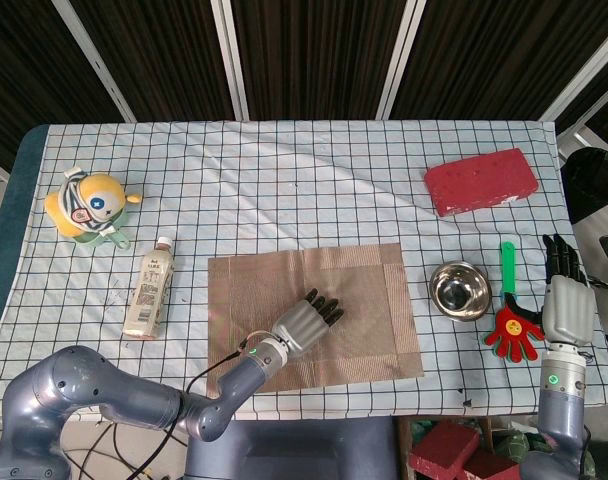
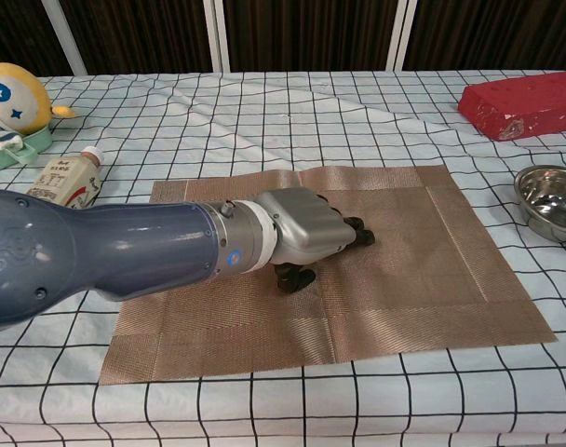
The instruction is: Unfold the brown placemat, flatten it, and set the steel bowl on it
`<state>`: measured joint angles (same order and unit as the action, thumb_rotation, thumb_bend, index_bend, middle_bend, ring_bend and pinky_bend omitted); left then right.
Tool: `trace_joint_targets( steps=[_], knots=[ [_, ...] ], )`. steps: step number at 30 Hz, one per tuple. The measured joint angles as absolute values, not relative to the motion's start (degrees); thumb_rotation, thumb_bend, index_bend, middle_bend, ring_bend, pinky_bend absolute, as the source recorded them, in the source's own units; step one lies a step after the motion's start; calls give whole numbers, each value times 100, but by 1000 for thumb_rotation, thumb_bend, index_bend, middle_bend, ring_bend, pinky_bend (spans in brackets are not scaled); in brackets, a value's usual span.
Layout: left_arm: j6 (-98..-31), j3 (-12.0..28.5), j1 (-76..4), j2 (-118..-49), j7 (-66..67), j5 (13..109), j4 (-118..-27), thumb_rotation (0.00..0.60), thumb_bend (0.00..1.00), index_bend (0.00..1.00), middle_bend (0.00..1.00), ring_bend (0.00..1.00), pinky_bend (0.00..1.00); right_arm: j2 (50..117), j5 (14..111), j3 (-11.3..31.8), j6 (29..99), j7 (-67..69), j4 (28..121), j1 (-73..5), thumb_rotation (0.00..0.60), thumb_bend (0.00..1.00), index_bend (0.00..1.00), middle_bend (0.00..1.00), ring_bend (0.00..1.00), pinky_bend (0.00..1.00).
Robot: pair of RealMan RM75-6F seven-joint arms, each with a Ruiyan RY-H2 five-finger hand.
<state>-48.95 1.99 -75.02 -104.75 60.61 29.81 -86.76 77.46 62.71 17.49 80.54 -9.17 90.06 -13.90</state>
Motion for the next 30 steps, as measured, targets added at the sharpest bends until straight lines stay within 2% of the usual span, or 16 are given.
trace_joint_targets(
  steps=[13,26,28,30],
  knots=[
    [-4600,-158,-7628,-10036,5911,3257,-9003,600,550,0,21,72,75,7749,6253,1747,8055,-923,9005,-1389,600,173,0,0,16,199],
    [-4716,-376,-7511,-9646,5460,3246,-9248,600,544,0,21,72,75,7777,6279,1698,8062,-1021,8955,-1399,600,175,0,0,16,199],
    [-4755,-384,-7493,-9608,5428,3264,-9263,600,521,0,21,72,75,7776,6257,1708,8057,-997,8961,-1395,600,174,0,0,16,199],
    [-4810,-361,-7466,-9591,5339,3319,-9284,600,436,0,20,72,75,7773,6253,1714,8054,-988,8966,-1393,600,175,0,0,16,199]
  ],
)
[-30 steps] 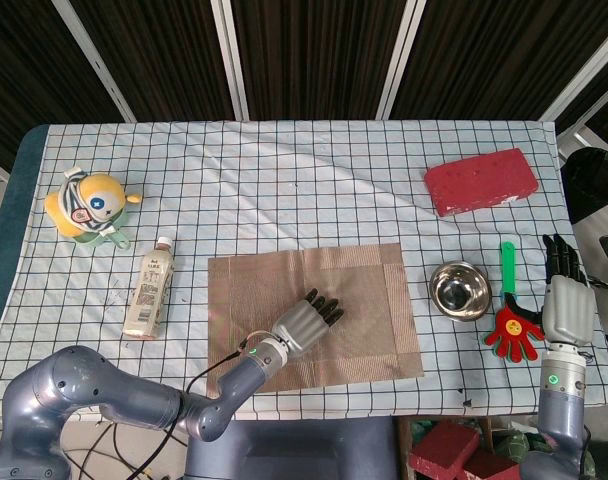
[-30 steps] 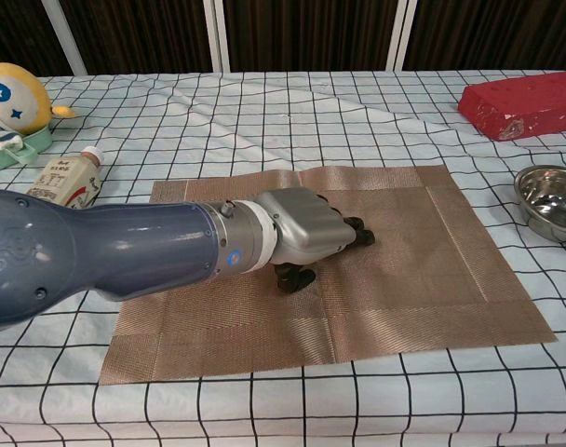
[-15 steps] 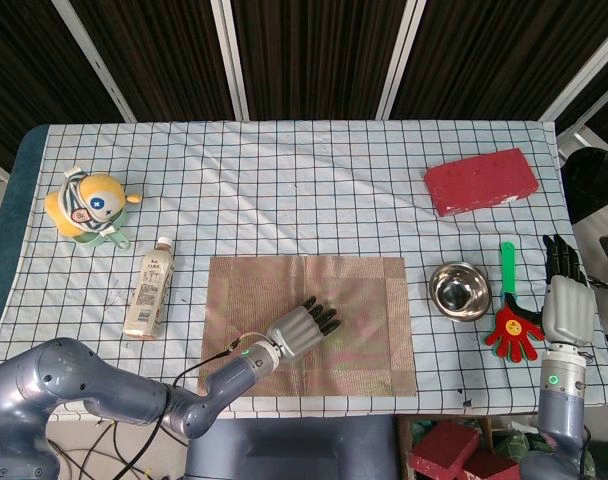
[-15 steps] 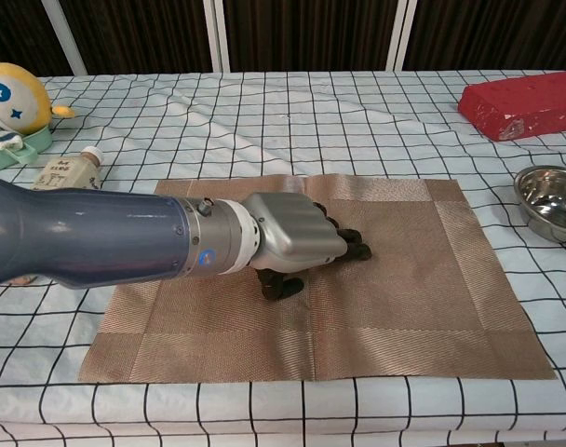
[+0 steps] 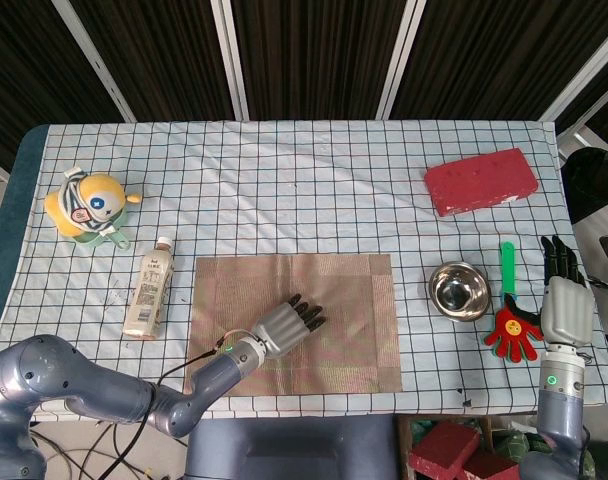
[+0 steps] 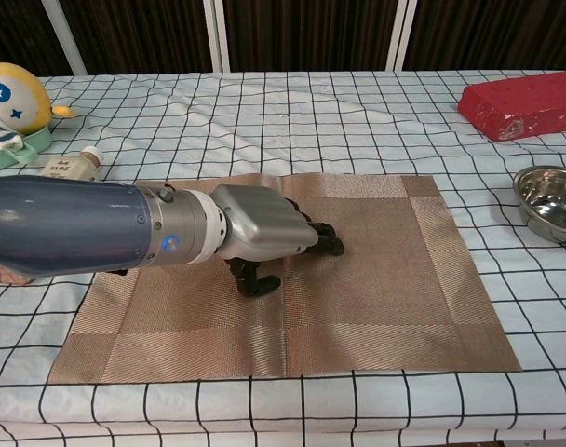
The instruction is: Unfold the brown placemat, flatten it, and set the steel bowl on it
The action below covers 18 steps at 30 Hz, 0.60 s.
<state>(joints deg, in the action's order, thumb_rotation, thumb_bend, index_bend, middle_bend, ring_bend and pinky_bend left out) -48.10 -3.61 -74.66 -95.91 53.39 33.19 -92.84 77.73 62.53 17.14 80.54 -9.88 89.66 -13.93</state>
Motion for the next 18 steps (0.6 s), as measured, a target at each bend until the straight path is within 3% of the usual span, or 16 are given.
trace_joint_targets(
  steps=[6,18],
  knots=[
    [-5127,-137,-7329,-9547,4989,3622,-9391,600,122,0,16,63,67,7765,6262,1716,8054,-961,8965,-1389,600,174,0,0,16,199],
    [-6456,183,-6606,-8751,4304,4641,-10329,600,86,0,13,55,59,7761,6383,1640,8038,-953,8974,-1392,600,174,0,0,16,199]
  ],
)
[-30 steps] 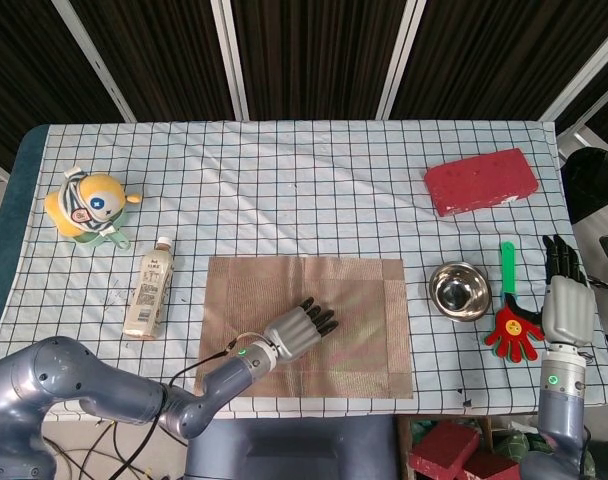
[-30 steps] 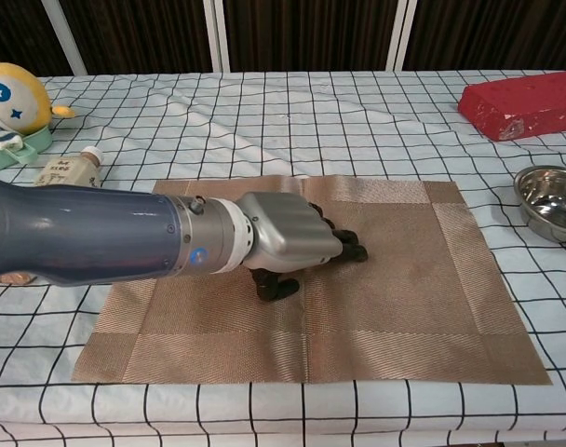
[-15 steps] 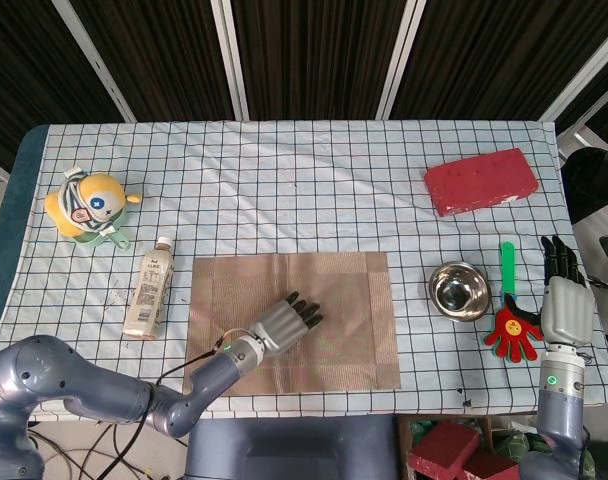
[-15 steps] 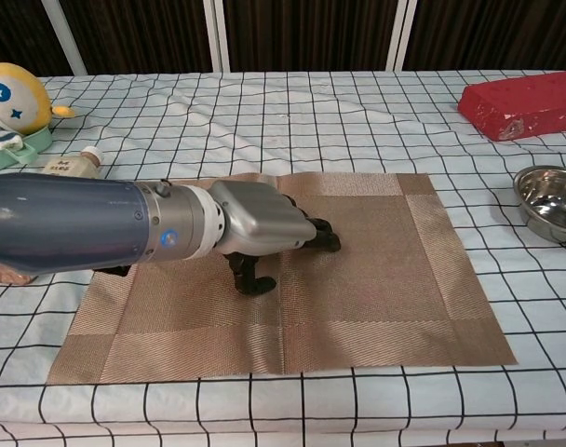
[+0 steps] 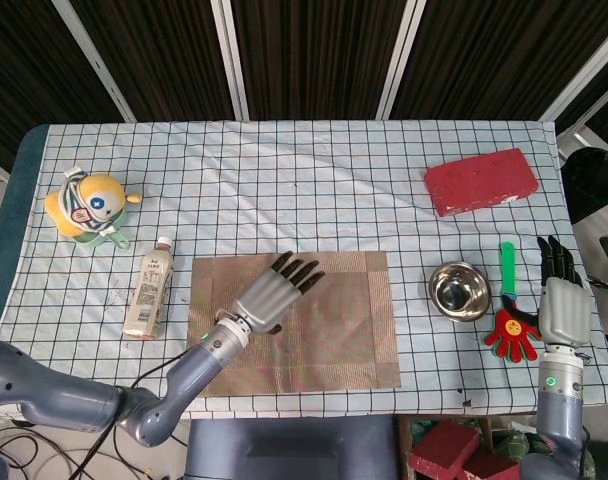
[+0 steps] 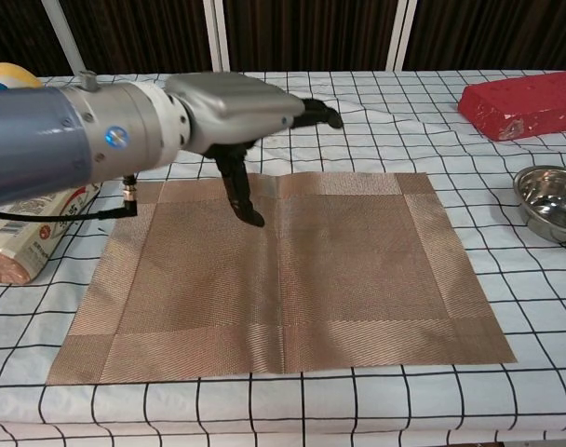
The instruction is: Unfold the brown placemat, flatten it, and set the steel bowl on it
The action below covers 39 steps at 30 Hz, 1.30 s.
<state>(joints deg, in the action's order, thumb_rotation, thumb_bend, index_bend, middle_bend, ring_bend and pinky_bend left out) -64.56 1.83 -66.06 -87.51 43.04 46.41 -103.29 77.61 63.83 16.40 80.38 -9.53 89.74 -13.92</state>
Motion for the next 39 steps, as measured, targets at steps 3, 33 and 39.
trace_joint_targets(
  steps=[3,33,39],
  knots=[
    [-6898,103,-6217,-8332,4124,5023,-10610,600,86,0,13,55,52,7757,6409,1610,8035,-998,8995,-1393,600,154,0,0,16,199],
    [-9521,-393,-2507,-7079,895,7203,-9405,600,73,0,11,54,50,8042,6698,1095,7657,-2229,9246,-1709,600,109,219,171,153,219],
    [-9222,-207,-2322,-7206,551,7373,-9051,600,73,0,11,54,50,8290,6733,952,7590,-2540,9279,-1804,600,110,219,171,152,219]
  ],
)
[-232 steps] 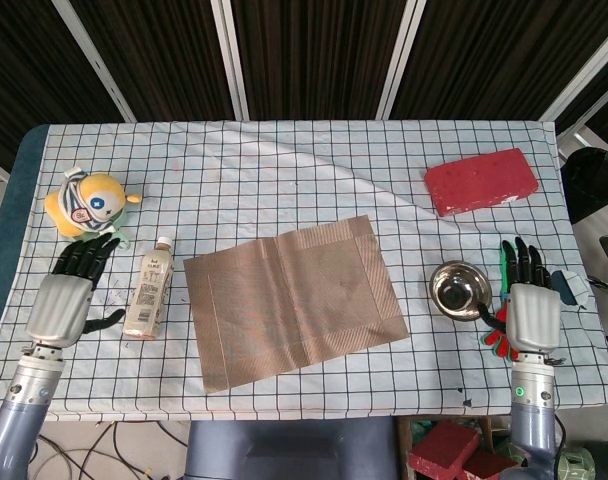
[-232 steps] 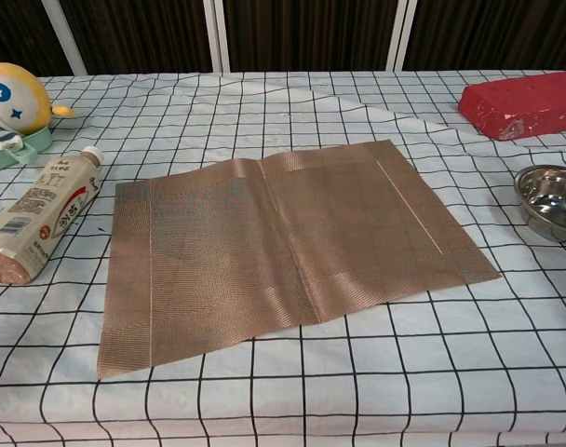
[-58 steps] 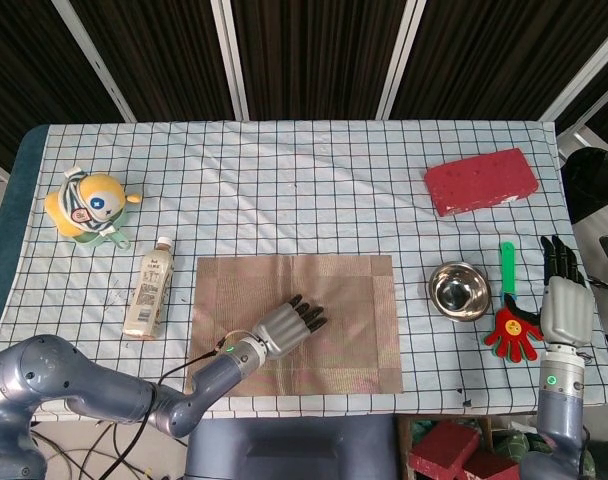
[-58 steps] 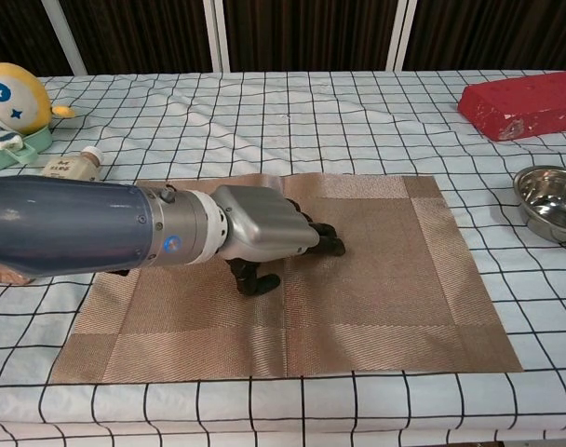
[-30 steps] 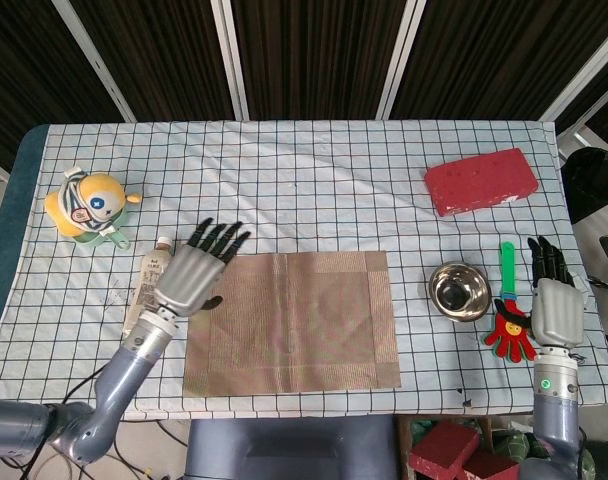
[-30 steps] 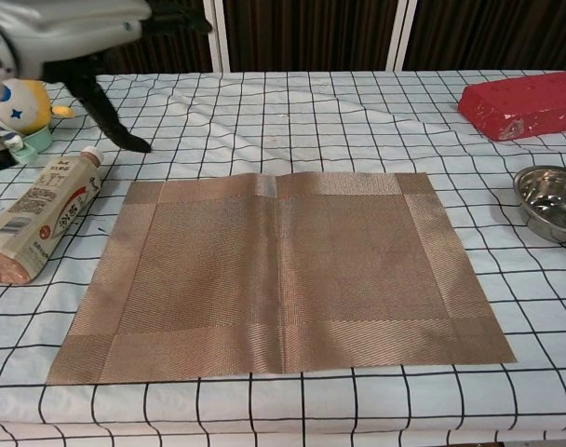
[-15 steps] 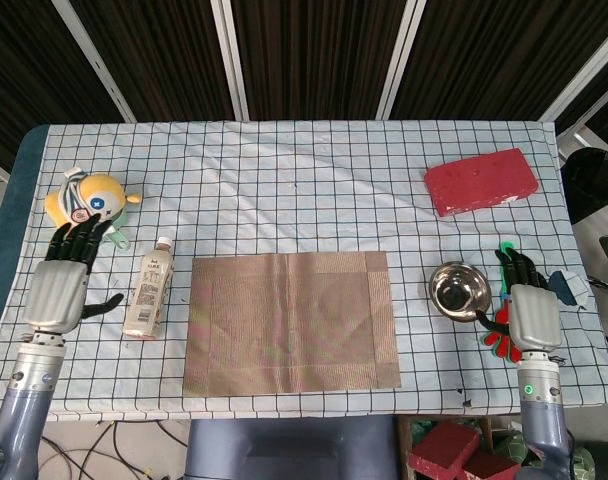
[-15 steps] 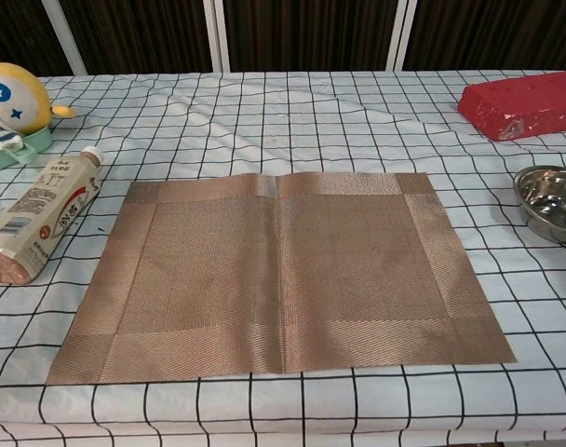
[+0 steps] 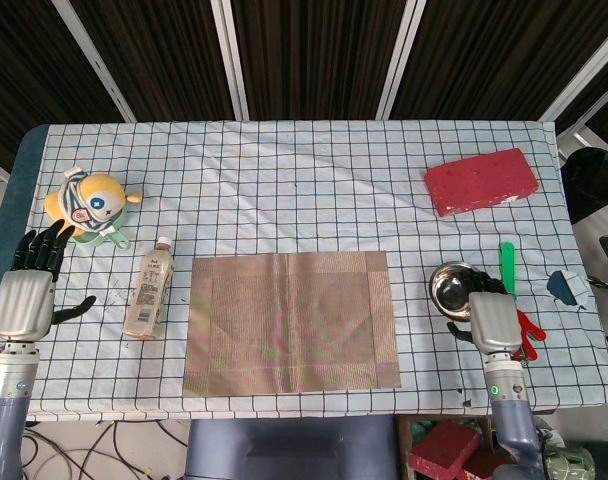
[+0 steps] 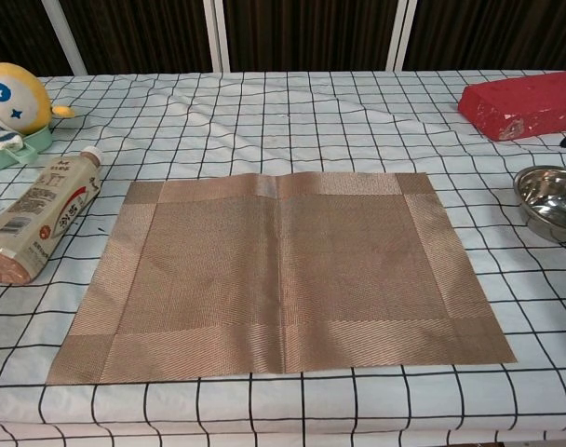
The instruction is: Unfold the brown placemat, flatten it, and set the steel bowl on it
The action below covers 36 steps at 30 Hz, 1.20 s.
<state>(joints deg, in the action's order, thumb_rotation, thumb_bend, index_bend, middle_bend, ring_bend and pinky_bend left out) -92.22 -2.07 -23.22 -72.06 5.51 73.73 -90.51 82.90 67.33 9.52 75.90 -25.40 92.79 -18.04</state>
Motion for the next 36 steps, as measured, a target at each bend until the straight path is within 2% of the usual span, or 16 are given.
trace_joint_targets(
  steps=[9,20,26,32,36],
  knots=[
    [-8927,11,-2215,-7251,303,7463,-8869,600,72,0,10,54,51,8551,6792,782,7593,-2826,9293,-1833,600,115,235,180,155,219],
    [-8718,211,-2109,-7272,215,7601,-8799,600,73,0,10,54,51,8862,6565,890,7421,-2899,8694,-1968,600,214,387,338,285,308],
    [-8618,313,-2046,-7262,183,7661,-8812,600,73,0,10,54,51,9037,6437,974,7286,-2895,8354,-2072,600,291,471,410,355,326],
    [-8543,375,-2015,-7251,143,7691,-8813,600,73,0,10,54,51,9131,6289,1026,7153,-2994,8176,-2159,600,365,498,433,374,327],
    [-8470,425,-1985,-7236,110,7726,-8813,600,73,0,10,54,51,9190,6146,1053,7055,-3103,8084,-2219,600,492,553,472,378,328]
  ],
)
